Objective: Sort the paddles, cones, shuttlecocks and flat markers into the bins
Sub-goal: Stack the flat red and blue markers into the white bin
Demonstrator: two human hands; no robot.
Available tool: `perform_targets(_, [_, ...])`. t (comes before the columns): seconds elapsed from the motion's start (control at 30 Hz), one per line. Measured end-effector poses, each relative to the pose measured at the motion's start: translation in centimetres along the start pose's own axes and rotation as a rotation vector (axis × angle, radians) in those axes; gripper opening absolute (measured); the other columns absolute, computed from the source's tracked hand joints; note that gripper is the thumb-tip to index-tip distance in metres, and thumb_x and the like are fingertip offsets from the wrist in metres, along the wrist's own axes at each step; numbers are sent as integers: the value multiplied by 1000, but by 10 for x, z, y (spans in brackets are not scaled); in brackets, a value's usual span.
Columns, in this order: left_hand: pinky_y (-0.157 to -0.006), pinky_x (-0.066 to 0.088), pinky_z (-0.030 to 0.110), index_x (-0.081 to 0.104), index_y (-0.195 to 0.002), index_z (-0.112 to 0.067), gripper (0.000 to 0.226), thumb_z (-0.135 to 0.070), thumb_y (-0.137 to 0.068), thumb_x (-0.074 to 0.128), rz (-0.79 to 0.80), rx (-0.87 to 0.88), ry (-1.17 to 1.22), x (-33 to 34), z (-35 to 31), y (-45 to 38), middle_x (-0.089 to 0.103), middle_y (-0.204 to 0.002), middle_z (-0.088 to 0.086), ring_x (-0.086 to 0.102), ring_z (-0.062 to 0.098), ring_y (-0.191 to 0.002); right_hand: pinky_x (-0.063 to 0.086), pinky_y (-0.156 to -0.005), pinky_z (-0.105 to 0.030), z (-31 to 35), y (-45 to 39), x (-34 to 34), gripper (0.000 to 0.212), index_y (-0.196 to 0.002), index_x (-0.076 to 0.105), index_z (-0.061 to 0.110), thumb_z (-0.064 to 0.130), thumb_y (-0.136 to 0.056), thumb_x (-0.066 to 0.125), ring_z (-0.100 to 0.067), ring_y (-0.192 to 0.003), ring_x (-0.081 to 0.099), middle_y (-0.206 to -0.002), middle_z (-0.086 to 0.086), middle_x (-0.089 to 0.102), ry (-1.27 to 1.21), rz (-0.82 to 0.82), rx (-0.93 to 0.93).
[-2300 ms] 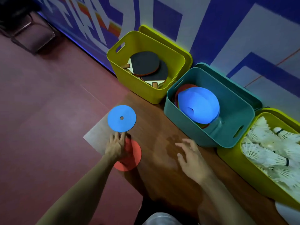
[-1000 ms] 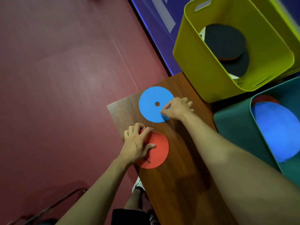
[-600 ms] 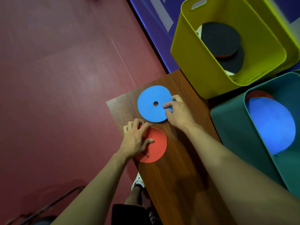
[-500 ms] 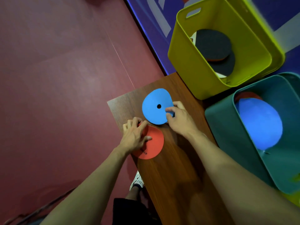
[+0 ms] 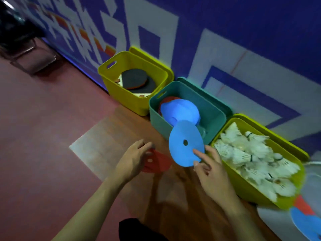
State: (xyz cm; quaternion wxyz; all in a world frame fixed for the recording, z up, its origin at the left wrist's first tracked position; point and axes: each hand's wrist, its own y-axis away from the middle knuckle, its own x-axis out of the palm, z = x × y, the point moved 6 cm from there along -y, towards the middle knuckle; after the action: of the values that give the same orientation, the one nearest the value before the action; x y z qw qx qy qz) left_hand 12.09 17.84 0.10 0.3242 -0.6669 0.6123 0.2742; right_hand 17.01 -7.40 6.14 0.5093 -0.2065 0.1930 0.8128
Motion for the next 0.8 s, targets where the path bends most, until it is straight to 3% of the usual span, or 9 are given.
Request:
perform_targets(0.13, [-66,45,33,54,-103,-27,11,-28,-94,48,58,207,23,23,-123,-22,49,-93,-7,51,15,-81,58,-86,-35,-57,93,-96,38,-115,67,41,10,-94,61,-13,-90,72,-128,37,39,-163,-323,112])
perform_targets(0.27, [-71,43,20,57,-102,-22,19,-6,-92,62,156,296,145,76,-234,-38,49,-94,-6,54,8,-84,58,-85,-29,-122,170,-177,45,-107,72,43,2,-93,60,-26,-94,73,-125,30,42,-255,-603,207])
perform_targets(0.33, [-77,44,26,57,-103,-21,6,-16,-100,53,200,335,162,104,-271,-44,50,-96,-4,54,11,-88,58,-87,-31,-158,194,-207,33,-107,70,41,11,-94,63,-32,-93,72,-126,24,43,-243,-683,243])
perform_targets(0.4, [-81,44,33,54,-104,-26,8,-19,-101,50,246,365,150,140,-309,-49,50,-97,-5,53,14,-90,56,-94,-47,-194,226,-243,20,-106,72,45,34,-92,64,-32,-98,71,-127,31,42,-219,-755,300])
perform_targets(0.5, [-80,42,36,51,-103,-35,18,-16,-101,50,340,377,128,191,-356,-45,49,-95,-7,51,12,-88,56,-89,-53,-250,271,-285,27,-100,71,42,16,-96,62,-31,-92,73,-124,32,43,-270,-860,414])
perform_targets(0.57, [-81,41,31,53,-106,-32,17,-16,-102,48,387,386,131,215,-381,-40,51,-96,-8,52,10,-90,57,-88,-49,-276,295,-305,25,-103,72,34,12,-95,62,-34,-95,72,-124,26,45,-293,-896,458])
perform_targets(0.6, [-82,41,29,55,-108,-30,17,-15,-102,48,399,392,135,223,-391,-39,52,-97,-7,52,9,-92,57,-90,-47,-288,302,-311,19,-108,71,28,20,-92,63,-33,-97,71,-123,29,44,-281,-883,488])
perform_targets(0.67, [-84,40,26,56,-109,-29,20,-13,-101,49,400,405,126,235,-410,-41,55,-99,-6,53,8,-95,54,-97,-48,-309,306,-322,43,-119,70,18,38,-83,56,-28,-99,71,-124,35,42,-225,-827,552])
perform_targets(0.8, [-85,44,28,56,-108,-25,19,-10,-99,50,381,433,107,245,-439,-56,57,-100,-2,54,10,-95,54,-95,-48,-336,280,-330,34,-127,63,3,7,-94,54,-23,-82,74,-140,0,44,-283,-718,663])
